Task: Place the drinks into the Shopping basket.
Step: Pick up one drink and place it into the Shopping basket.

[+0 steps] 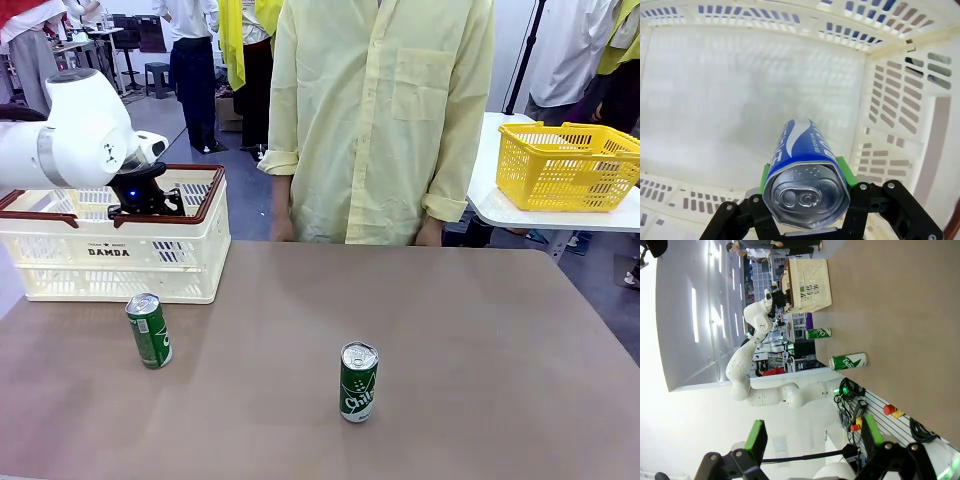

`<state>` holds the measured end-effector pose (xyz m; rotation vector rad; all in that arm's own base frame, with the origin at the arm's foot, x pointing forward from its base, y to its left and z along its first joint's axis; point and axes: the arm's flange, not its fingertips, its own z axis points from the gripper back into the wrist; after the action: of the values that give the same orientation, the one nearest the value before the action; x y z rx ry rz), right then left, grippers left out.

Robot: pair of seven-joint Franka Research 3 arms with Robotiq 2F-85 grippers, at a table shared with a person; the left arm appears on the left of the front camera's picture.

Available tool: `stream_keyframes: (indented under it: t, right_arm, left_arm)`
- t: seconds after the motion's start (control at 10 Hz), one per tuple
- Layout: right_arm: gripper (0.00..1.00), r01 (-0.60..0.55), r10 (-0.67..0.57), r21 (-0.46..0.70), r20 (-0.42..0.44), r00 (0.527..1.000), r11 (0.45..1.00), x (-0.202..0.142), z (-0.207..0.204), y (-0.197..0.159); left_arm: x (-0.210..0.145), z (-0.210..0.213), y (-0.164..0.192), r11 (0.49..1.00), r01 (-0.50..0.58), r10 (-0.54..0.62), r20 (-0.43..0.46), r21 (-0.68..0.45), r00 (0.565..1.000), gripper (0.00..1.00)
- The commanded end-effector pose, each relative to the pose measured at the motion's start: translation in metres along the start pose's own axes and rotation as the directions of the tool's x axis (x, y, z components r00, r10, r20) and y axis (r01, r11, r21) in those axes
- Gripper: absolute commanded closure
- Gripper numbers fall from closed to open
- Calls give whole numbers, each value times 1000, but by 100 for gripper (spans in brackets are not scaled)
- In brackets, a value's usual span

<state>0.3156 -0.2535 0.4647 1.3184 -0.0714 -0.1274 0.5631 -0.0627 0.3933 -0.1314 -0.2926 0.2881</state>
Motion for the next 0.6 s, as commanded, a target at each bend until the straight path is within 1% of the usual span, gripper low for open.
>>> stream_keyframes:
  t: [0.0, 0.3, 0.4, 0.5]
  right_arm:
    - [0, 14, -14, -10, -12, 1000, 1000, -2, 1, 5]
    - [0, 14, -14, -10, -12, 1000, 1000, -2, 1, 5]
    - [0, 14, -14, -10, -12, 1000, 1000, -2, 1, 5]
    - [0, 14, -14, -10, -12, 1000, 1000, -2, 1, 5]
  left_arm:
    - [1, 6, -6, 999, -20, 19, 25, 35, 1000, 0]
    - [1, 12, -9, 999, -22, 19, 52, 50, 998, 0]
    - [1, 17, -9, 999, -25, 23, 56, 34, 998, 0]
    - [3, 33, -6, 998, -60, 60, 67, 2, 996, 0]
